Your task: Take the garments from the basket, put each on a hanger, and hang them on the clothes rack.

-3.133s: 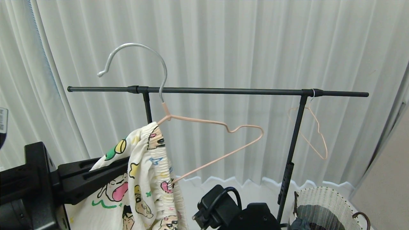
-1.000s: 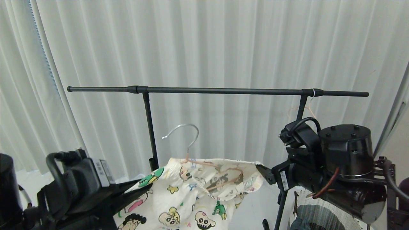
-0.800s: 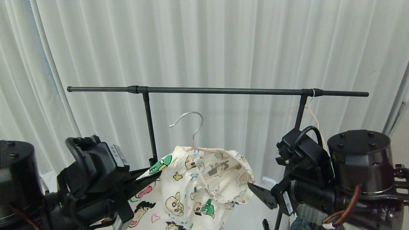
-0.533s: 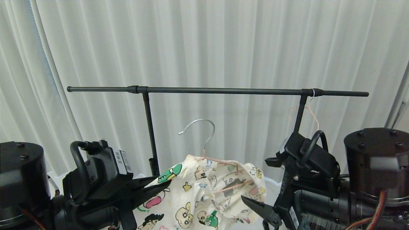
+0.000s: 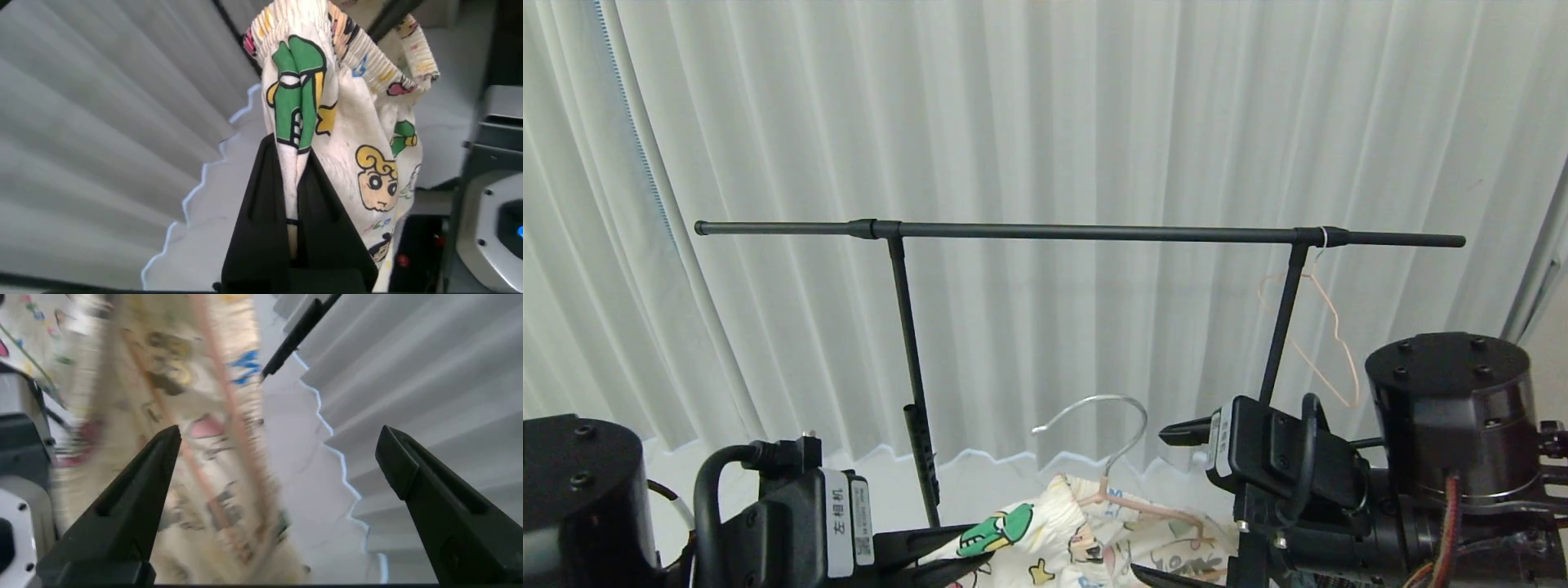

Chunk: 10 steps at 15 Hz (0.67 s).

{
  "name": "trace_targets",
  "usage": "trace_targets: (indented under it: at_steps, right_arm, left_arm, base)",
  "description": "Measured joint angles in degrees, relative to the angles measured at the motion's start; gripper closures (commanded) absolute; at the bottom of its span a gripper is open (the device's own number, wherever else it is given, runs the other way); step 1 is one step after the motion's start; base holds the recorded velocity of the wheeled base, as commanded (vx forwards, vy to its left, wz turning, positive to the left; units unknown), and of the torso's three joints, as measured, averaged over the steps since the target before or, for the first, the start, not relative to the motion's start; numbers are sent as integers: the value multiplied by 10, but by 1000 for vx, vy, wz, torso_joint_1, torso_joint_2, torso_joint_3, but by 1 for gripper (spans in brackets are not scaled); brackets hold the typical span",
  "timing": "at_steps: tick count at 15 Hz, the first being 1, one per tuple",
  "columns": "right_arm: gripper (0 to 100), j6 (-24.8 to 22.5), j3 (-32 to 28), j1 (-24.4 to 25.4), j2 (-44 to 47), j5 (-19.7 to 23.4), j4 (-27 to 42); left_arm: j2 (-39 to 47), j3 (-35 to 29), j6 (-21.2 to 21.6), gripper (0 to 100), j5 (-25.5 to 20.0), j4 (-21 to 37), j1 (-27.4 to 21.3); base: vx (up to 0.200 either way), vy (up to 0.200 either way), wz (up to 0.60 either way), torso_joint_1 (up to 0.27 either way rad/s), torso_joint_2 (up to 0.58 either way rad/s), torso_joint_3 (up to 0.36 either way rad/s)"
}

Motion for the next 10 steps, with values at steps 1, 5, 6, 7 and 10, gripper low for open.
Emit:
trace_targets:
  at_steps: [1,5,6,7,10]
  right_arm:
    - [0,-12,1,-4,5,11,5]
    - [0,-30,8,-8,15,24,20]
    - [0,-32,14,-8,16,27,21]
    - [0,-32,21,-8,16,30,20]
    - [0,-32,26,-6,20,34,19]
  left_arm:
    - [0,1,0,100,0,0,-8]
    - [-4,5,15,100,0,-1,-21]
    - [-5,7,17,100,0,-1,-21]
    - [-7,7,17,100,0,-1,-22]
    - [-9,7,18,100,1,-1,-27]
  base:
    - [0,0,0,0,0,0]
    - [0,0,0,0,0,0]
    - [0,0,0,0,0,0]
    - [0,0,0,0,0,0]
    - [0,0,0,0,0,0]
